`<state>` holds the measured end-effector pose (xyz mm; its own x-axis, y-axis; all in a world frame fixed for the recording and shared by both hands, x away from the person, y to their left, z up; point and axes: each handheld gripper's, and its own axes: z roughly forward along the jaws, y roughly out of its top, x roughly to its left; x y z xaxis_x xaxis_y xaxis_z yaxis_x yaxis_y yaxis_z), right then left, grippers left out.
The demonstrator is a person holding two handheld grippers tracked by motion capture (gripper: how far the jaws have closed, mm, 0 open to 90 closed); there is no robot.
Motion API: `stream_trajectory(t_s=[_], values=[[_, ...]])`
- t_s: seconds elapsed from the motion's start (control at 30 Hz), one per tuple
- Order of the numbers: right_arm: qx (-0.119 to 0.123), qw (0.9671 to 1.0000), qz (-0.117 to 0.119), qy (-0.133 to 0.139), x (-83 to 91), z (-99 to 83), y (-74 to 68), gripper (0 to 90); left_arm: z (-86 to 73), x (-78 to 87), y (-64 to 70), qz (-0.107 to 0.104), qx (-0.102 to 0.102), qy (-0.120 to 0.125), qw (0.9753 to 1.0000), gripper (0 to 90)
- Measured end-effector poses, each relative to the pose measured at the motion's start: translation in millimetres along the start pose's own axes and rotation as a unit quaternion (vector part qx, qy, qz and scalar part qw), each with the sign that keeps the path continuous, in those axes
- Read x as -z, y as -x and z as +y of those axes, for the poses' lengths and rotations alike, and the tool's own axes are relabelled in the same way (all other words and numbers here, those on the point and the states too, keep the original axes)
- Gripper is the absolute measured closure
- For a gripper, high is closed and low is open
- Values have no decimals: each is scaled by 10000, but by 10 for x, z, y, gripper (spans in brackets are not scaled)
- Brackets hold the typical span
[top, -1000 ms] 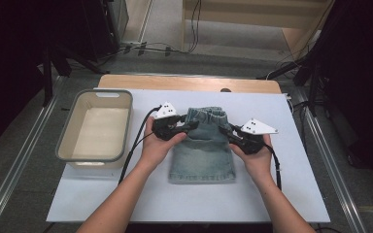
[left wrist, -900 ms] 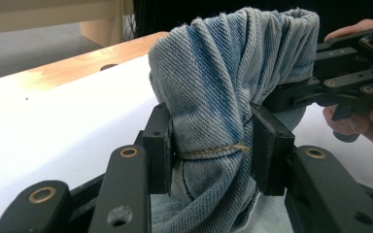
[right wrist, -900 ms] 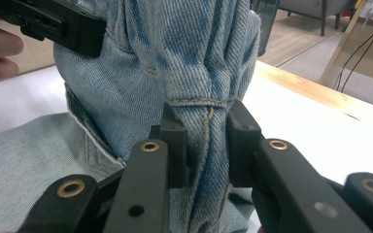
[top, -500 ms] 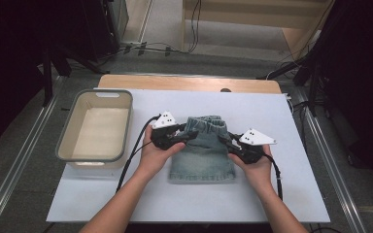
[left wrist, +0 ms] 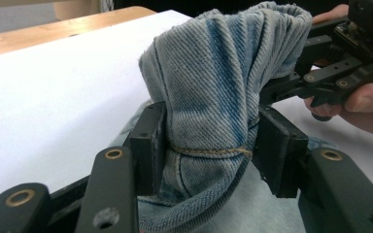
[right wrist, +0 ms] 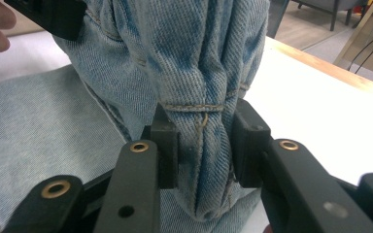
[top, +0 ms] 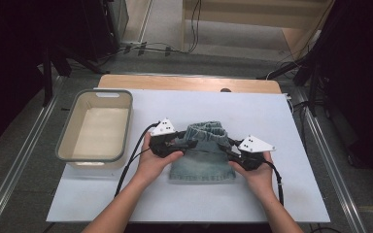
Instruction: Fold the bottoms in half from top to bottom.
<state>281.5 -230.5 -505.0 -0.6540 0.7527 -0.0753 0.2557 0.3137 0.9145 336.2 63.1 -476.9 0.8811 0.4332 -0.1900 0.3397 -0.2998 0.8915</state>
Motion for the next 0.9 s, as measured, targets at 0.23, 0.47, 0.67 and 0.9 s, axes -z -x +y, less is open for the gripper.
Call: stream_trajectory(t_s=[0.23,0.47,0.67,0.9], values=[[-99,9996,178,-186,46,-60,-38,558,-82,21,23,-177,54,-166,9997,444],[-162,9987,307,-371,108,-95,-52,468,-160,40,87,-293,15,-373,9989,395],[-242,9972,351,-614,157,-156,-54,375,-214,44,181,-275,-98,-554,9980,301],[-180,9964,201,-810,177,-184,-65,302,-286,94,217,-232,46,-500,9985,176]])
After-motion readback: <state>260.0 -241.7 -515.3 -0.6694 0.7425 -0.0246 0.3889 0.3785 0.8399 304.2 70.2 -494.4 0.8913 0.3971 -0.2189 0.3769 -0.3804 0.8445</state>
